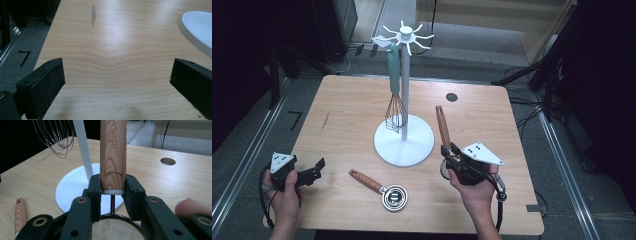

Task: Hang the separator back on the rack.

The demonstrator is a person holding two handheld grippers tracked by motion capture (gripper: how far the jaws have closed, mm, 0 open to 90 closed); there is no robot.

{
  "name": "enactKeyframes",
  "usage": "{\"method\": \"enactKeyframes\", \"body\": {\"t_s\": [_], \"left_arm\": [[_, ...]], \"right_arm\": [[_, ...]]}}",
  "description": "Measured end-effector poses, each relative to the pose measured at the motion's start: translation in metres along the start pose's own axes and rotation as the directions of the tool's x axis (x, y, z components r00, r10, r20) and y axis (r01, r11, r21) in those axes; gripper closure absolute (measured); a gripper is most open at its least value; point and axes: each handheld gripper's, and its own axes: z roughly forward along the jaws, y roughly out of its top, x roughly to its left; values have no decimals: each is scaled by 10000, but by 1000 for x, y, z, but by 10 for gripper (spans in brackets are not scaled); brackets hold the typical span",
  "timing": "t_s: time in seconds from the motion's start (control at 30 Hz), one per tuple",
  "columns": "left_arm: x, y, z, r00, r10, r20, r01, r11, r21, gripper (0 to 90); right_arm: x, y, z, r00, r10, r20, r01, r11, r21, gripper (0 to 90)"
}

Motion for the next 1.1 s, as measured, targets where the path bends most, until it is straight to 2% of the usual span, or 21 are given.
{"method": "enactKeyframes", "body": {"t_s": [0.33, 0.57, 1.0, 1.1], "left_arm": [[0, 0, 0, 10000, 16, -7, -16, 10000, -7, 0], [0, 0, 0, 10000, 25, -1, -25, 10000, -7, 0], [0, 0, 0, 10000, 25, 21, -25, 10000, -1, 0], [0, 0, 0, 10000, 34, 26, -34, 10000, 0, 0]], "right_arm": [[2, 9, 1, 9984, -290, -486, 277, 9992, -274, 712], [9, 18, 1, 9949, -725, -696, 685, 9959, -583, 711], [23, 32, 5, 9952, -863, -452, 823, 9931, -834, 711], [24, 35, 5, 9946, -850, -589, 792, 9922, -959, 711]]}}
